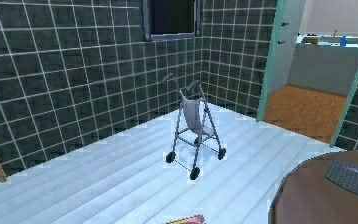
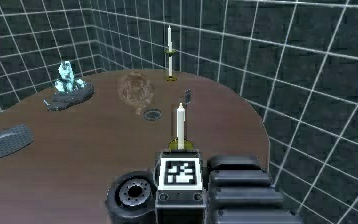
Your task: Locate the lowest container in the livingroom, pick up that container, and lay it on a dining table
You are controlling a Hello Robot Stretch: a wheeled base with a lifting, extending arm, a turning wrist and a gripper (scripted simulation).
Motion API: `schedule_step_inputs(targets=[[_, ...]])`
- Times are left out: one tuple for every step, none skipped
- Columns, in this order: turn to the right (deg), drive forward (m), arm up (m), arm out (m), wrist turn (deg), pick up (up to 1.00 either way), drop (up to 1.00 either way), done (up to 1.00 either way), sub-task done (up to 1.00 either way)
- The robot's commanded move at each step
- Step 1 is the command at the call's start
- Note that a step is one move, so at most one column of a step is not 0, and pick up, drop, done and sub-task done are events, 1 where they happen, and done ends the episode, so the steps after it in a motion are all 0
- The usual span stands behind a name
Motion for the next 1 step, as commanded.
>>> schedule_step_inputs(targets=[[0.0,0.0,0.0,0.48,0.0,0.0,0.0,0.0,0.0]])
